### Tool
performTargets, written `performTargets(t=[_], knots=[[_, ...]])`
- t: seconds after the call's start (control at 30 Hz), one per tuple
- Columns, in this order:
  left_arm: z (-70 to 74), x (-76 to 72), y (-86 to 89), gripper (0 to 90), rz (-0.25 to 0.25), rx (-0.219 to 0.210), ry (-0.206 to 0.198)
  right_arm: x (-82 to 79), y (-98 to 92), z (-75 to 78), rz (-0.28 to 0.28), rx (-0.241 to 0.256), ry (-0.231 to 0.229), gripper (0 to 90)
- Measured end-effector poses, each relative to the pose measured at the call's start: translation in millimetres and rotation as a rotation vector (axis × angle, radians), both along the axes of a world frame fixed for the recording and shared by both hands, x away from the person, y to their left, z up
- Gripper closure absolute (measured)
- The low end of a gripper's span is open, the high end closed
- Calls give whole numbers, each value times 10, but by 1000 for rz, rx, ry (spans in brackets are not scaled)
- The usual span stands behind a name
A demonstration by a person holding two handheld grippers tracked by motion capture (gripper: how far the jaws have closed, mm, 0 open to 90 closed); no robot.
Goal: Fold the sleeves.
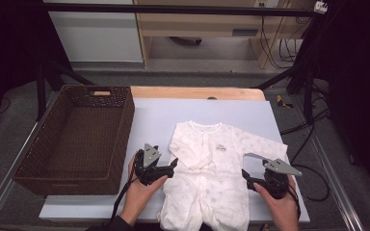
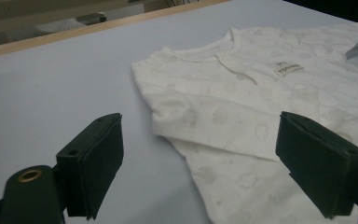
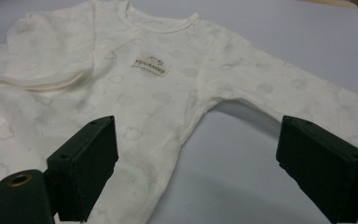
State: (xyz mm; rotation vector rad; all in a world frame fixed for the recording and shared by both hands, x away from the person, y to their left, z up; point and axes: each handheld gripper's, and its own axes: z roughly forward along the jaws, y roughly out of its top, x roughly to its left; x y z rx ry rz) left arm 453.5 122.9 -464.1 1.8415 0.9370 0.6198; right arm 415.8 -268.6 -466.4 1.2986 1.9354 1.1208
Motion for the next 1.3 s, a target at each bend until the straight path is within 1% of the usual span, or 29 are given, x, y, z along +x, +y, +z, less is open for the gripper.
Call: performTargets(t=[0.03,0.07,0.1,0.13,0.2,0.23,0.3,0.37,0.5,0.6,0.63,0.67,0.7,0.73,0.77,0.83,0.87,0.93,1.0,1.07,1.13,1.2,1.27,1.3], knots=[[-21,-16,15,141,1,0,-5,13,-12,15,-11,3,1,132],[-43,-28,24,140,0,10,-8,32,-27,32,-20,5,1,133],[-57,-35,31,136,-8,23,-4,53,-45,51,-26,7,-1,137],[-65,-44,42,124,-11,23,-2,82,-67,76,-35,8,-5,142],[-78,-66,62,118,-5,8,1,145,-110,145,-54,15,-5,154],[-85,-74,60,118,-10,6,3,179,-134,186,-62,9,-4,164],[-98,-88,48,115,-18,16,5,258,-187,258,-88,1,1,170],[-103,-104,46,111,-22,9,7,347,-245,321,-104,11,5,175],[-84,-122,80,106,-18,-5,1,523,-393,386,-168,24,8,200],[-68,-138,122,107,-14,-19,-4,606,-524,350,-239,32,24,224],[-64,-141,130,107,-14,-23,-4,616,-560,330,-250,33,33,226],[-61,-143,138,107,-15,-24,-5,615,-595,306,-261,22,39,231],[-58,-142,144,107,-16,-24,-6,606,-631,273,-276,12,43,249],[-58,-139,147,108,-17,-25,-5,594,-663,234,-288,14,49,274],[-60,-136,149,108,-19,-24,-4,583,-690,191,-292,15,60,290],[-62,-135,157,108,-20,-19,-3,560,-725,112,-299,-3,79,346],[-60,-136,165,108,-19,-20,-2,557,-740,79,-302,-9,87,355],[-49,-139,184,108,-15,-24,-6,575,-777,26,-316,-10,108,389],[-35,-142,205,110,-8,-31,-8,605,-796,-10,-338,-24,124,413],[-26,-143,220,112,-6,-31,-12,630,-807,-52,-354,-21,149,437],[-22,-140,229,112,-4,-33,-12,654,-806,-100,-362,-38,181,446],[-21,-139,231,113,-5,-34,-12,668,-809,-136,-368,-38,204,445],[-25,-142,229,113,-7,-31,-10,671,-821,-163,-375,-31,215,437],[-28,-143,226,113,-9,-31,-9,667,-833,-164,-375,-28,212,441]])
